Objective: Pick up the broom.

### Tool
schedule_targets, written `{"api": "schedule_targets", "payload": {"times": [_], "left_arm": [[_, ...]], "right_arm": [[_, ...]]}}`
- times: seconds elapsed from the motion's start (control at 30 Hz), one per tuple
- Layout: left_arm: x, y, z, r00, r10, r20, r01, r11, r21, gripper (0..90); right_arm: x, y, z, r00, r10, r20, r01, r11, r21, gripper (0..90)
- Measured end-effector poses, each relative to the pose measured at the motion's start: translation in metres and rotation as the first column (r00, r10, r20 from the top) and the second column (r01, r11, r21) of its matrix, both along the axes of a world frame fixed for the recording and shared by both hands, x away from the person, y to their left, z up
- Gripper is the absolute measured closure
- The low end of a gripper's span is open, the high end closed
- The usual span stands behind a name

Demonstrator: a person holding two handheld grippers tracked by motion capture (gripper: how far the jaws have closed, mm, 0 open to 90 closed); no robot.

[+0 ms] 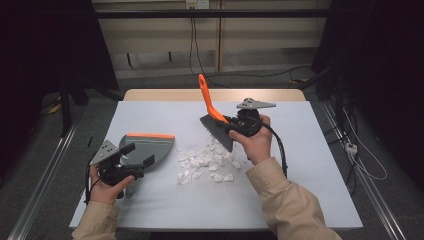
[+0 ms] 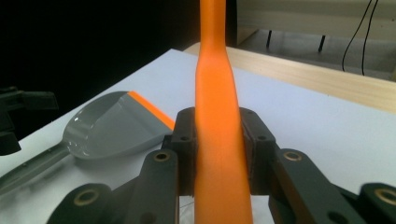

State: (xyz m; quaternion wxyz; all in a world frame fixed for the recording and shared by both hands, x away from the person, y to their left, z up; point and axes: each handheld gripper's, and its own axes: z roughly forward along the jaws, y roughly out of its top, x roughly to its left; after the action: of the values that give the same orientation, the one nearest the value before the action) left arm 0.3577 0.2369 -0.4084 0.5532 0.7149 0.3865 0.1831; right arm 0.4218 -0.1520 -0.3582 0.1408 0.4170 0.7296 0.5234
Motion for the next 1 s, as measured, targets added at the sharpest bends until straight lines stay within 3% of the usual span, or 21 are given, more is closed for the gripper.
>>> {"api": "schedule_targets", "payload": {"times": [0.17,0.4,0.6,0.93,1.0], "left_arm": [[0.0,-0.001,0.0,1.0,0.008,0.003,-0.008,1.0,-0.006,8.2],[-0.001,-0.001,0.0,1.0,0.001,0.002,-0.001,1.0,0.008,8.1],[-0.002,-0.001,0.0,1.0,0.006,0.002,-0.006,1.0,0.004,8.1],[-0.002,0.0,0.0,1.0,0.009,0.003,-0.009,0.9999,0.005,8.2],[-0.002,0.0,0.0,1.0,0.01,0.001,-0.01,0.9999,0.004,8.1]], "right_arm": [[-0.007,0.007,-0.005,0.9999,0.007,-0.007,-0.007,0.9998,0.02,71.5],[-0.019,0.025,-0.013,0.9988,0.044,-0.019,-0.045,0.999,-0.01,71.5],[-0.026,0.039,-0.023,0.9962,0.074,-0.046,-0.074,0.9972,0.014,71.5],[-0.042,0.072,-0.041,0.9828,0.145,-0.115,-0.14,0.9889,0.05,71.5],[-0.045,0.078,-0.044,0.9773,0.156,-0.143,-0.145,0.9854,0.089,71.5]]}}
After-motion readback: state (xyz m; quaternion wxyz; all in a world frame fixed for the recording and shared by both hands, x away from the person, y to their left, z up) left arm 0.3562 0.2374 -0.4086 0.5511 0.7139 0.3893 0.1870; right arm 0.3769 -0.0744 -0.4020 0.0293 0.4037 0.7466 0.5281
